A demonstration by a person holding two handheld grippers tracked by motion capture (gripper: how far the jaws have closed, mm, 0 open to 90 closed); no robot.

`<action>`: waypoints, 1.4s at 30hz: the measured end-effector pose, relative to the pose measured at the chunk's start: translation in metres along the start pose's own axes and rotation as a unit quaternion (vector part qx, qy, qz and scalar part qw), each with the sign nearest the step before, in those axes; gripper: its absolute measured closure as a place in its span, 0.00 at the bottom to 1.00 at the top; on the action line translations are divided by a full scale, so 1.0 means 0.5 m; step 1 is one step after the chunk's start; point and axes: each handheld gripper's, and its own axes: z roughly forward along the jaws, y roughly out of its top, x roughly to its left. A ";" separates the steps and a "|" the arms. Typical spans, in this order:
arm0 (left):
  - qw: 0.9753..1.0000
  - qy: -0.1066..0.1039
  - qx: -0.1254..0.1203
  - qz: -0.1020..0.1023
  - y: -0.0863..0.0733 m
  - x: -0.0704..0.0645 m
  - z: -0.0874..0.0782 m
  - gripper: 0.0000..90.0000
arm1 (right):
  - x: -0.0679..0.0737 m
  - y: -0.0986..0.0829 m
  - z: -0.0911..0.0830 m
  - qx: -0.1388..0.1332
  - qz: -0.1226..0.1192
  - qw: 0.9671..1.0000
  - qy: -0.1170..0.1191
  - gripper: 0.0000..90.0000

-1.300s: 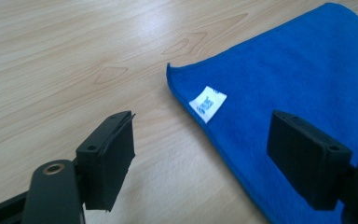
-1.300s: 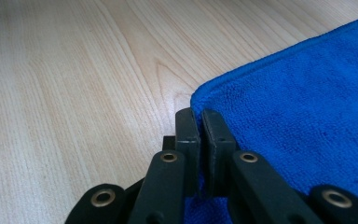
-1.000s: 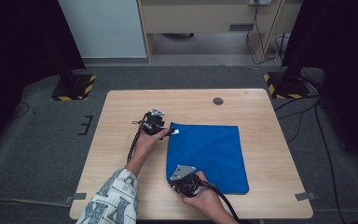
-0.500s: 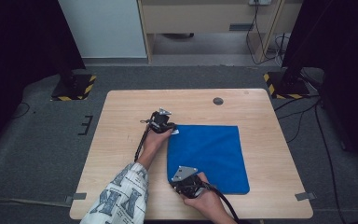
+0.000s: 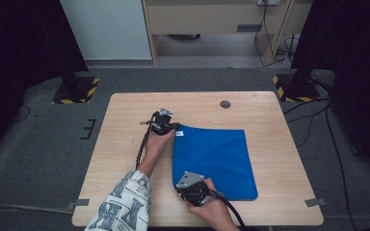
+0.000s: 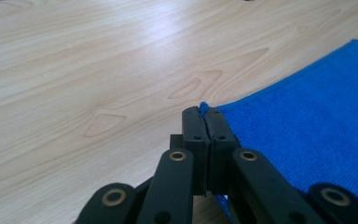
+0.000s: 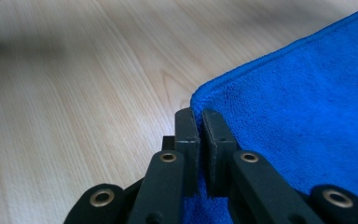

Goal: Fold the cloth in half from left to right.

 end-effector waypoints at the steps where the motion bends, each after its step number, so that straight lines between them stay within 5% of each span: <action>1: 1.000 0.000 -0.002 -0.001 0.000 0.002 -0.002 0.99 | 0.001 0.005 -0.003 -0.004 -0.001 1.000 -0.002 0.96; 14: 1.000 0.019 -0.011 0.004 0.007 0.027 -0.043 0.99 | 0.028 0.046 0.011 -0.015 -0.007 1.000 -0.002 0.96; 33: 0.998 0.055 -0.012 -0.003 -0.006 0.100 -0.121 0.99 | 0.056 0.078 0.057 -0.022 -0.001 1.000 0.016 0.96; 42: 0.999 0.045 -0.012 -0.011 -0.012 0.121 -0.134 0.99 | 0.071 0.088 0.072 -0.030 0.000 1.000 0.008 0.96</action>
